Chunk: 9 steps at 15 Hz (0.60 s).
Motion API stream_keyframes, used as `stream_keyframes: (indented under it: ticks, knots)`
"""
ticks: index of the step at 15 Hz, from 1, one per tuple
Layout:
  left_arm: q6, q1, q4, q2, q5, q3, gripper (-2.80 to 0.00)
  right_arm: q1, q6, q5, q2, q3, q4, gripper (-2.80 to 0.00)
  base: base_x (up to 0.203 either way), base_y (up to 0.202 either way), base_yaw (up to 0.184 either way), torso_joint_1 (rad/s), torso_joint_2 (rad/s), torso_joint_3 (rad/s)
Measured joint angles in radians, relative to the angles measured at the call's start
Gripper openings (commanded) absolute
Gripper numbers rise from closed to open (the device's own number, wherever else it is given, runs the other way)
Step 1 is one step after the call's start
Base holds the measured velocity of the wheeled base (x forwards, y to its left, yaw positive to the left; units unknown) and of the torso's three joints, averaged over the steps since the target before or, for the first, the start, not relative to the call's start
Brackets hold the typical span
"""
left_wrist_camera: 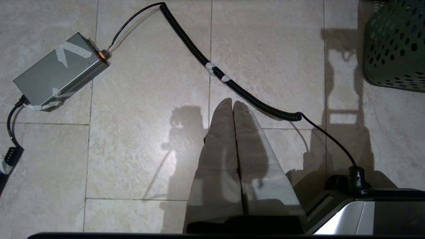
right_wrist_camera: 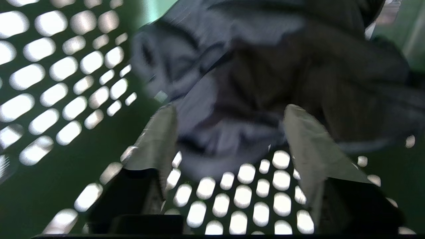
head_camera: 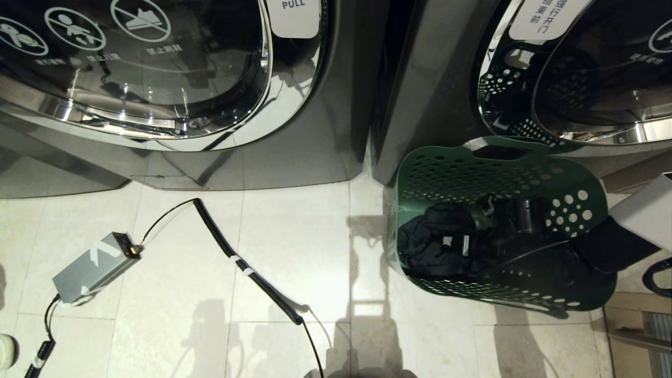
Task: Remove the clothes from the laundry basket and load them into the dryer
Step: Take the clothes out of the basket
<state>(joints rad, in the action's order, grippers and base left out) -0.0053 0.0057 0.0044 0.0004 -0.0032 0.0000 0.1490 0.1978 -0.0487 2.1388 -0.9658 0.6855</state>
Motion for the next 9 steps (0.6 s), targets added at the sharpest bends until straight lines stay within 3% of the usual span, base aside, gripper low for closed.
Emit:
stream_keyframes:
  ticks: [5,9]
  knots:
    - [0.0,0.0,0.0,0.0,0.0,0.0,-2.8,0.024,-0.042,0.241,0.152,-0.164,-0.003,0.0,0.0,0.0,0.0,0.0,0.0,0.0]
    - [0.0,0.0,0.0,0.0,0.0,0.0,-2.8,0.033,-0.062,0.281,0.246,-0.244,-0.004,0.0,0.0,0.0,0.0,0.0,0.0,0.0]
